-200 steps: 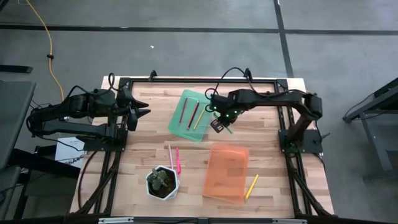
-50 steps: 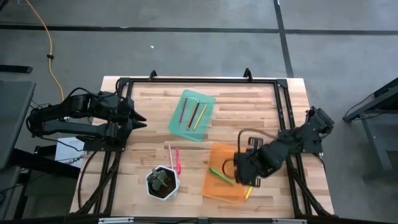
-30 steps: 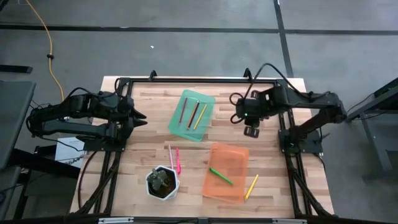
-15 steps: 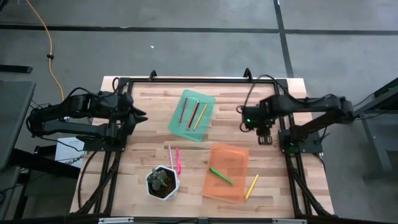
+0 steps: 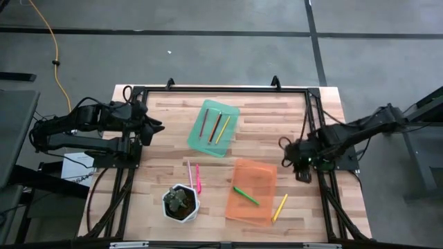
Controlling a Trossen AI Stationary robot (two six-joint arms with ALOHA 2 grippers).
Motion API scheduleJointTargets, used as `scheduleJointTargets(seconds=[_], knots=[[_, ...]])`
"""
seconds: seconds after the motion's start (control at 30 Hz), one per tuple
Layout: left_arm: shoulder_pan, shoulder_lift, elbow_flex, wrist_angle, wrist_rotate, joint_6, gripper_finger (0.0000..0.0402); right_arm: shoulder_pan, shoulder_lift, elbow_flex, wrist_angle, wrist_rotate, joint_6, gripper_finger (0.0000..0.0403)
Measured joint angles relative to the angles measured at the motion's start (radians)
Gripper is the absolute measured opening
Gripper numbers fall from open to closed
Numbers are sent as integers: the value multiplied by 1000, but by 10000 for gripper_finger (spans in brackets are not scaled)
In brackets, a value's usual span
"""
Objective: Sort pens & pencils
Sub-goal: Put the yellow pen into the orange bin
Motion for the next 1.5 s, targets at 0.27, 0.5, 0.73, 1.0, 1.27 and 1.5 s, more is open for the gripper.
scheduleJointTargets(seconds=[0.27, 0.5, 0.73, 1.0, 1.27, 1.5], knots=[[0, 0, 0, 0, -15, -25, 138, 178, 3, -138, 251, -13, 274, 124], [0, 0, 0, 0, -15, -26, 138, 286, 11, -187, 410, 25, 438, 124], [0, 0, 0, -4, -14, -25, 138, 345, 93, -188, 539, 35, 483, 124], [0, 0, 0, -8, -12, -20, 138, 406, 269, -188, 631, -1, 425, 124], [0, 0, 0, -41, 17, -17, 138, 431, 371, -188, 714, -65, 353, 124], [0, 0, 0, -82, 29, -18, 138, 431, 355, -181, 743, -68, 245, 124]])
